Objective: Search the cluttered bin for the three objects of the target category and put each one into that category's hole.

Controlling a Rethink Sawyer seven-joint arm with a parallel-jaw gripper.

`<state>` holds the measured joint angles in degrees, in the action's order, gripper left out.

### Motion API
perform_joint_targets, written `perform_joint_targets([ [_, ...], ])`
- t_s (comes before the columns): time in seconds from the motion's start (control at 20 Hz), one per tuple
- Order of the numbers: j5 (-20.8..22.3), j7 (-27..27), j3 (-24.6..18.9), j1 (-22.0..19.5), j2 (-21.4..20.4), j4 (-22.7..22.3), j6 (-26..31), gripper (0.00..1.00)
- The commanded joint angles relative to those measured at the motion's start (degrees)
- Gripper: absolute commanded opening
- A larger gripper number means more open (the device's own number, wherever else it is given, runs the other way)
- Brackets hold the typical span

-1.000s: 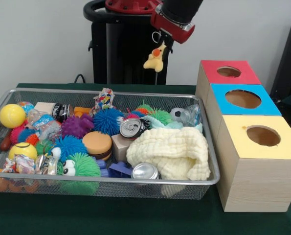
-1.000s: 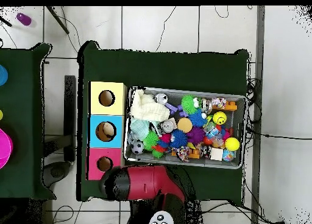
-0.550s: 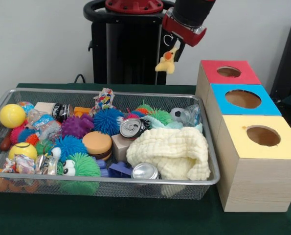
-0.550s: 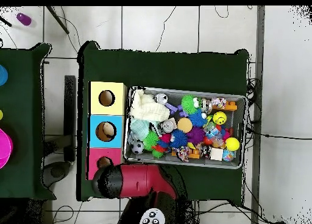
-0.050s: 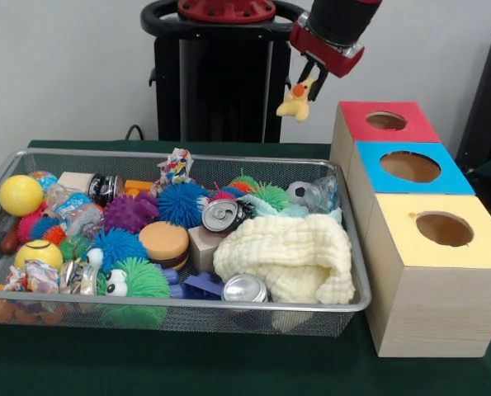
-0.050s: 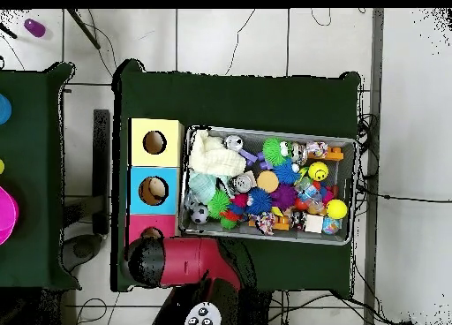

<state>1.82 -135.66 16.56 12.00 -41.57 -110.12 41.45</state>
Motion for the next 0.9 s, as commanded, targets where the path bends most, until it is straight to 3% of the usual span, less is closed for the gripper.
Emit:
perform_joint_targets([
  [0.05,-4.1,-14.8,0.9,0.6,2.7,5.9,7.5,0.00],
  [0.55,-6.5,-16.6,3.2,2.6,4.1,7.2,10.1,0.00],
  [0.9,-13.8,-26.6,6.0,6.2,7.3,7.5,7.0,0.00],
])
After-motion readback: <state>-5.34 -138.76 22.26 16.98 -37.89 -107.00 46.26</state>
